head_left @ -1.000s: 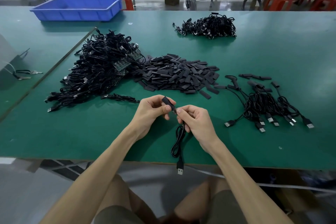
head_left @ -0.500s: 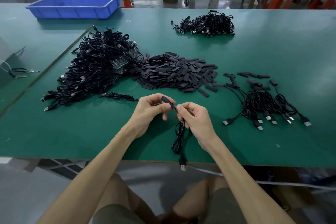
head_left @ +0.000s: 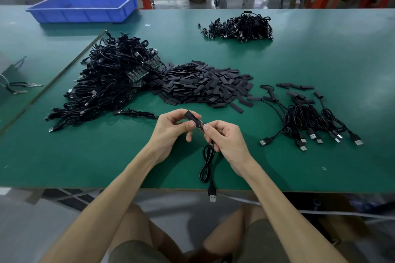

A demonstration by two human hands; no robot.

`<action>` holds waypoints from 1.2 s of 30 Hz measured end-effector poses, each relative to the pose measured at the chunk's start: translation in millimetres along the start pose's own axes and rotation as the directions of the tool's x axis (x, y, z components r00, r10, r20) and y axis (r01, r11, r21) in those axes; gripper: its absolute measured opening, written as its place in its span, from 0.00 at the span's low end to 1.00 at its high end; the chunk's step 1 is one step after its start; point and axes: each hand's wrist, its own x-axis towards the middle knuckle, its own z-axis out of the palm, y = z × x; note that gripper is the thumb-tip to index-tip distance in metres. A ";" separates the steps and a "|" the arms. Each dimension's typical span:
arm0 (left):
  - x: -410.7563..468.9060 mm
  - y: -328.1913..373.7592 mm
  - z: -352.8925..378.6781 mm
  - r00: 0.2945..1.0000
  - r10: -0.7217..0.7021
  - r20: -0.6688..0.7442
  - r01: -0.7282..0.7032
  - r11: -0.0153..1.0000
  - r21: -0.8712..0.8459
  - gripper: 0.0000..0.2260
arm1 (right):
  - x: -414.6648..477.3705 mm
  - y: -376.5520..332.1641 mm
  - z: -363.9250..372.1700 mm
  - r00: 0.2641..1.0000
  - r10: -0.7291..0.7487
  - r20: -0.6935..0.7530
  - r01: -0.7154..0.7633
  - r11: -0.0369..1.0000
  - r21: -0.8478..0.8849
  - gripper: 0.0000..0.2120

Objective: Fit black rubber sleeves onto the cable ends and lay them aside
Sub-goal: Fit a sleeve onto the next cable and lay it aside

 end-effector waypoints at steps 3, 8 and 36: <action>-0.3 0.5 0.6 1.000 0.006 0.027 -0.007 1.000 0.026 0.11 | -0.3 0.3 0.0 1.000 0.000 0.002 0.000 1.000 -0.003 0.09; -1.0 3.0 3.2 1.000 0.008 0.030 -0.010 0.998 0.055 0.06 | -0.7 0.5 -1.2 1.000 0.000 0.003 0.000 1.000 -0.002 0.09; -3.7 3.4 4.8 1.000 0.016 -0.006 -0.015 0.996 0.088 0.07 | 1.4 5.1 -1.0 0.999 -0.021 -0.028 0.021 1.000 0.023 0.02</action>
